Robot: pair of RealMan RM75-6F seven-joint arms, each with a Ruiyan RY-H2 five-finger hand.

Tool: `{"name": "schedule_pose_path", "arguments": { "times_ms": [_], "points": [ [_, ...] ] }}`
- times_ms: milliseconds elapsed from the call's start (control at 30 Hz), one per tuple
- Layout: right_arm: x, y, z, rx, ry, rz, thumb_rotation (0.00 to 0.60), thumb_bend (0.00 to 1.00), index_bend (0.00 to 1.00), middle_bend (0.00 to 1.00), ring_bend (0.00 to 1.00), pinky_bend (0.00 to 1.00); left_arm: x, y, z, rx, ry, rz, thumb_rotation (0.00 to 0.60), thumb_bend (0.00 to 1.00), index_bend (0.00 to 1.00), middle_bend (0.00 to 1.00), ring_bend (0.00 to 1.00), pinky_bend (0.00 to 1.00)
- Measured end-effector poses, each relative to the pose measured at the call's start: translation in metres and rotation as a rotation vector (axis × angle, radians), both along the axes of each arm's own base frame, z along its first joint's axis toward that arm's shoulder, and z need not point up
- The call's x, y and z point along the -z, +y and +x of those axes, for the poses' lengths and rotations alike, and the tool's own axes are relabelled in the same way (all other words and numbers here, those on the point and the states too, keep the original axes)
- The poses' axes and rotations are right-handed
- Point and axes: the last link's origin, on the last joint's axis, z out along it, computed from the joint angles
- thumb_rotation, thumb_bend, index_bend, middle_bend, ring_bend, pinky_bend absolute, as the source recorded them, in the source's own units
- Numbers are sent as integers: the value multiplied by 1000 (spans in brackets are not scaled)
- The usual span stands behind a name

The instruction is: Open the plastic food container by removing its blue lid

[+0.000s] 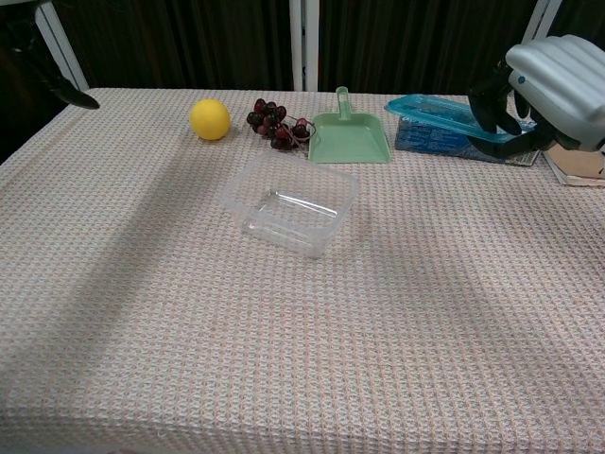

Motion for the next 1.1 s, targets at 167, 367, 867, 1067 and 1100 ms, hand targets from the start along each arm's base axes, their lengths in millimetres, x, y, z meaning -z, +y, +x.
{"name": "schedule_pose_path", "arguments": {
  "times_ms": [167, 367, 867, 1067, 1100],
  "points": [
    [5, 0, -16, 84, 52, 42, 600, 320, 293, 400, 310, 399, -11, -23, -28, -50, -24, 30, 600, 42, 51, 64, 0, 100],
    [9, 7, -17, 137, 80, 98, 600, 195, 0, 138, 49, 173, -15, -38, -41, -64, -43, 45, 600, 42, 52, 65, 0, 94],
    [-62, 48, -39, 251, 53, 104, 600, 26, 0, 78, 0, 27, -53, -64, -100, -154, 32, 180, 600, 42, 59, 72, 0, 52],
    [-106, 74, -53, 261, -17, -40, 600, 53, 0, 114, 0, 40, -70, -88, -122, -196, 79, 261, 600, 41, 80, 82, 0, 51],
    [-113, 79, -55, 265, -31, -56, 600, 55, 0, 114, 0, 40, -72, -93, -124, -201, 84, 268, 600, 41, 80, 82, 0, 51]
  ]
}}
